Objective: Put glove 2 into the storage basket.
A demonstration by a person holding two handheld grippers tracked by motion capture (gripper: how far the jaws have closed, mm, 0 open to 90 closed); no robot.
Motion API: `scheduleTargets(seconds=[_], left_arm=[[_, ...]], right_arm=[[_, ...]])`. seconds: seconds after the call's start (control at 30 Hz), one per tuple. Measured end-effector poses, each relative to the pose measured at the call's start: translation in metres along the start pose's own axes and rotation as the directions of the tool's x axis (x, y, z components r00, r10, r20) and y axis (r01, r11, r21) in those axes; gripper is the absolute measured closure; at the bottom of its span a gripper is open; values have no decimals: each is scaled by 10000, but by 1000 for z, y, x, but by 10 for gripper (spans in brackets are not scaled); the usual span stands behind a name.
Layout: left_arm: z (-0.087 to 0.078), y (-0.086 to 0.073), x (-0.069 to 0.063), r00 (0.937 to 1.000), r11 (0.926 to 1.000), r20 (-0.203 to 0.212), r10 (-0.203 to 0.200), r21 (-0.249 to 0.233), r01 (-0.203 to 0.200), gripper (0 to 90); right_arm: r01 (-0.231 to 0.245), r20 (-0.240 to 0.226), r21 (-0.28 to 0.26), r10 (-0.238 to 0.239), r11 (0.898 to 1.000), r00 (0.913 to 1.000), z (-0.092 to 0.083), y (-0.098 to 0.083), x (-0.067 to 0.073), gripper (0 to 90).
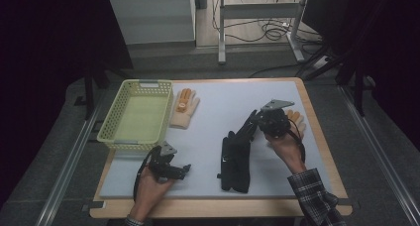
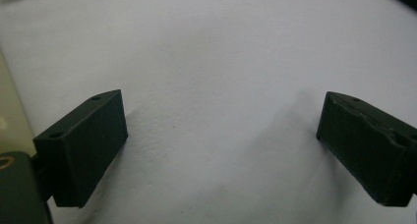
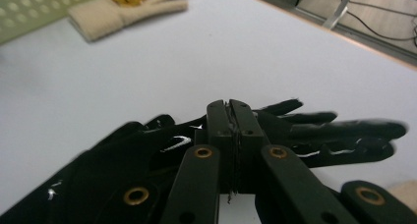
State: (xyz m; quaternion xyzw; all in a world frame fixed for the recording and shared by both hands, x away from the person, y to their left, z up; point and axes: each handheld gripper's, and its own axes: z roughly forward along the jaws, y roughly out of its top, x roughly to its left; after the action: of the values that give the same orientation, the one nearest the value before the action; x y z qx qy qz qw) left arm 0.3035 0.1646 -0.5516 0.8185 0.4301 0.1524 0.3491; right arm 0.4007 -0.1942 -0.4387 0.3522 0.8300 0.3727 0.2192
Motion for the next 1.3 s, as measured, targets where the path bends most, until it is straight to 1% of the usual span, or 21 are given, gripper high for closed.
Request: scheduleTargets(seconds=[0.07,0.17,0.23,0.3,0.37,0.43,0.47,0.5,0.57,0.63,0.73,0.83,0.9,1.0,1.1,1.17,1.23,1.27,1.3], left_arm=[[0,0,0,10000,10000,13,-20,0,20,51],[0,0,0,10000,10000,15,-25,-1,25,51],[0,0,0,10000,10000,17,-24,-2,24,51],[0,0,0,10000,10000,16,-25,-2,25,51],[0,0,0,10000,10000,16,-23,-2,23,51],[0,0,0,10000,10000,16,-16,-5,16,51],[0,0,0,10000,10000,18,-20,-7,20,51],[0,0,0,10000,10000,20,-20,-7,20,51],[0,0,0,10000,10000,10,3,-6,-3,51],[0,0,0,10000,10000,20,-18,-1,18,51],[0,0,0,10000,10000,8,-6,9,6,51],[0,0,0,10000,10000,10,-16,6,16,51],[0,0,0,10000,10000,9,-15,5,15,51],[0,0,0,10000,10000,7,-15,4,15,51],[0,0,0,10000,10000,17,-28,-9,28,51],[0,0,0,10000,10000,17,-27,-9,27,51],[0,0,0,10000,10000,18,-23,-9,23,51],[0,0,0,10000,10000,15,-23,-10,23,51],[0,0,0,10000,10000,15,-21,-14,21,51]], right_arm=[[-117,-6,87,117,9999,9999,8,-1,-2,883],[-277,-108,78,278,9996,9996,24,5,-3,881],[-359,-221,83,361,9993,9991,37,14,1,879],[-314,-300,31,315,9995,9991,47,22,5,869],[-298,-432,-166,291,9994,9986,60,30,12,825],[-303,-749,-215,286,9993,9968,71,38,18,732],[-195,-775,-132,185,9997,9968,75,41,20,708],[21,-661,-72,-26,10000,9978,78,45,23,694],[165,-643,-24,-166,9999,9978,79,46,23,679],[102,-618,45,-99,9999,9980,79,45,20,664],[-261,-919,-33,257,9997,9954,78,38,14,649],[-241,-871,120,250,9996,9959,81,33,10,628],[-352,-889,166,365,9992,9954,84,28,8,611],[-480,-1071,205,500,9986,9930,91,24,9,560],[-201,-1246,452,256,9988,9919,105,18,14,480],[-140,-1409,607,225,9981,9898,115,14,18,423],[56,-1379,792,54,9968,9904,126,10,22,358],[136,-1318,867,-21,9961,9913,131,8,23,339],[85,-1312,947,40,9955,9913,135,6,23,337]])
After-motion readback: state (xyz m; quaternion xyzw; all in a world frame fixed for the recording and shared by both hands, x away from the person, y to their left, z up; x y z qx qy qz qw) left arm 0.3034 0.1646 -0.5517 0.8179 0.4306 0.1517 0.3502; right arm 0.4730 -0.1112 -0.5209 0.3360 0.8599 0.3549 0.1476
